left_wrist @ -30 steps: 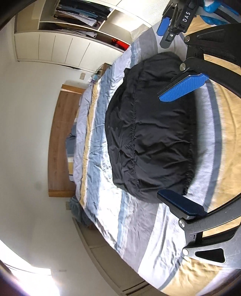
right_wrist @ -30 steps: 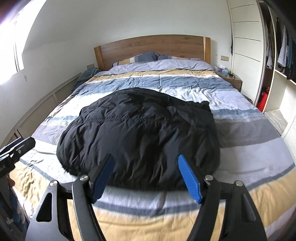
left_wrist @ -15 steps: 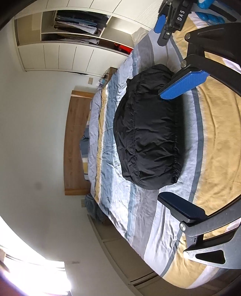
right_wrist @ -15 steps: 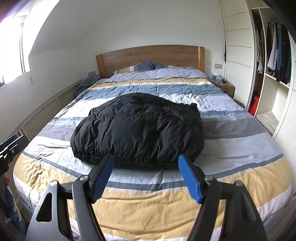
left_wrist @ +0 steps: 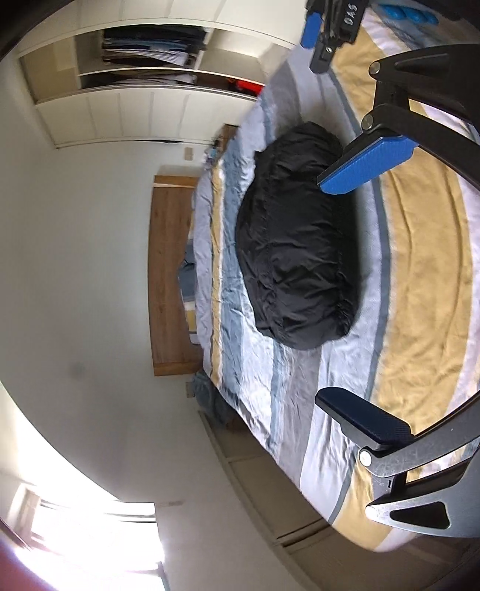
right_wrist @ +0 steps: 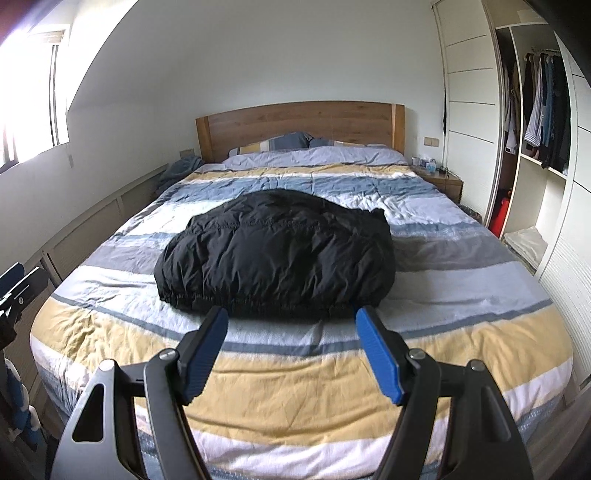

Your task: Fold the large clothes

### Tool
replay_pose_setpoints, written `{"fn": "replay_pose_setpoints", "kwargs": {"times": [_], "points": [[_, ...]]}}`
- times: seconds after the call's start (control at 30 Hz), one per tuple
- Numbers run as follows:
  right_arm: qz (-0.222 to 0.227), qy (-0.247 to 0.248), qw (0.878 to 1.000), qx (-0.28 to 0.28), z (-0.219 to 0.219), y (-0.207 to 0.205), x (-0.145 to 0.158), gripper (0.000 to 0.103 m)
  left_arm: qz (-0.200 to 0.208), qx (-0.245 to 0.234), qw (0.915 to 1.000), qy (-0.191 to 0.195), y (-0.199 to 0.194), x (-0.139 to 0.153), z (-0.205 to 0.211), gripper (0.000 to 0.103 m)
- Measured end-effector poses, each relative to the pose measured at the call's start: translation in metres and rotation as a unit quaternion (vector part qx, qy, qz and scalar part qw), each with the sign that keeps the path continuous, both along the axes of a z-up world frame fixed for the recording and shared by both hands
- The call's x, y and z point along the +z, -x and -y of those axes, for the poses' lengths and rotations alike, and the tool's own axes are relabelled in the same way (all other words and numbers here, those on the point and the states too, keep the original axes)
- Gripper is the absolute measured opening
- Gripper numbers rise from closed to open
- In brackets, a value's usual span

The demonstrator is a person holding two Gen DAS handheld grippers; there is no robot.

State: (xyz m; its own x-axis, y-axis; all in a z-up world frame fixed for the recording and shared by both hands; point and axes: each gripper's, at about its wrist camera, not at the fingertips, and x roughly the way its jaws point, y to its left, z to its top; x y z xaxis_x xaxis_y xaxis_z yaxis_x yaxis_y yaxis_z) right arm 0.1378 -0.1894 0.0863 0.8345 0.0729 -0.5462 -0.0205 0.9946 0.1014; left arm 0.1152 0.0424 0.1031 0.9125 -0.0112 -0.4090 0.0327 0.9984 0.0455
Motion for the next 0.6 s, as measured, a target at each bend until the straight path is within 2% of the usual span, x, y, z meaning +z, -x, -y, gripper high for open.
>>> {"fn": "replay_pose_setpoints", "kwargs": {"times": [0.27,0.6], "points": [[-0.020,0.000,1.000,0.000,0.003,0.021,-0.027,0.071,-0.018,-0.014,0.9997,0.007,0.019,-0.019,0.008,0.103],[-0.023,-0.003,1.000,-0.001,0.008,0.035,-0.037,0.071,-0.021,-0.029,0.9992,0.018,0.032,-0.025,0.015,0.103]]}}
